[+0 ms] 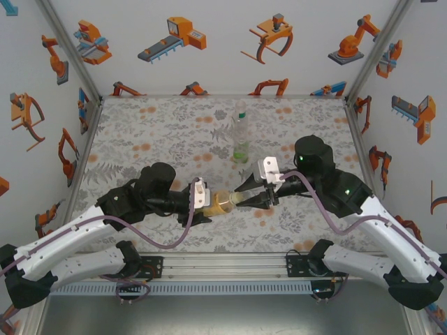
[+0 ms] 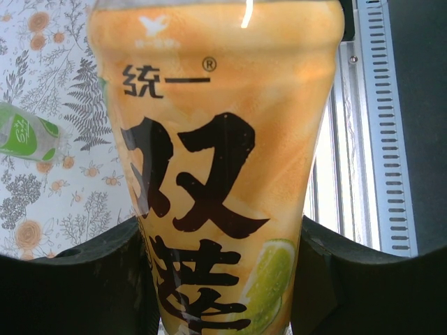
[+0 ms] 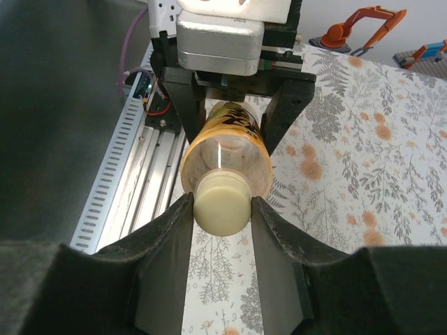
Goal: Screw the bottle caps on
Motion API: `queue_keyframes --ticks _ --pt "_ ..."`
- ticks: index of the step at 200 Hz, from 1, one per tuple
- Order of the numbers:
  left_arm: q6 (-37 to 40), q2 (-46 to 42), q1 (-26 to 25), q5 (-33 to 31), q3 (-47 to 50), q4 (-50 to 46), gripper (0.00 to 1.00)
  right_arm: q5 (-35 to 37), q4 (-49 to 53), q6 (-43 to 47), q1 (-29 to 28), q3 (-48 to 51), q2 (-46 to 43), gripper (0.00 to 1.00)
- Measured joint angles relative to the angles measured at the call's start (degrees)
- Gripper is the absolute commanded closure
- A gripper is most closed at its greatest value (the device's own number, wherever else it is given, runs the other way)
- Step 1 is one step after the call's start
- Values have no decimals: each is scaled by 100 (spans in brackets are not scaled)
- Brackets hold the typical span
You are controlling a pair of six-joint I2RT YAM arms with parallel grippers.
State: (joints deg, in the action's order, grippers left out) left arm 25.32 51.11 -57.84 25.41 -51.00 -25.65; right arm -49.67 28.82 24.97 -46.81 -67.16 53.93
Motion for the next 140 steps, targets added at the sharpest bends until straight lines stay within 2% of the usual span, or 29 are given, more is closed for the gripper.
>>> queue_keyframes --ticks 44,73,84,98,119,140 --pt "0 7 0 -9 0 -20 100 116 -2 -103 0 9 -9 81" --pt "-2 15 0 -92 0 -20 100 452 -313 -868 -24 254 -177 87" --pt "-2 20 0 -164 2 -7 100 673 -533 -1405 -33 411 -295 90" --pt "-7 17 0 -310 20 44 100 1086 -966 -2507 -35 697 -461 100" --pt "-50 0 0 -538 96 197 100 1749 -1370 -4197 -39 986 -599 100" --pt "-136 -39 2 -763 168 332 100 2428 -1215 -5855 -61 953 -549 100"
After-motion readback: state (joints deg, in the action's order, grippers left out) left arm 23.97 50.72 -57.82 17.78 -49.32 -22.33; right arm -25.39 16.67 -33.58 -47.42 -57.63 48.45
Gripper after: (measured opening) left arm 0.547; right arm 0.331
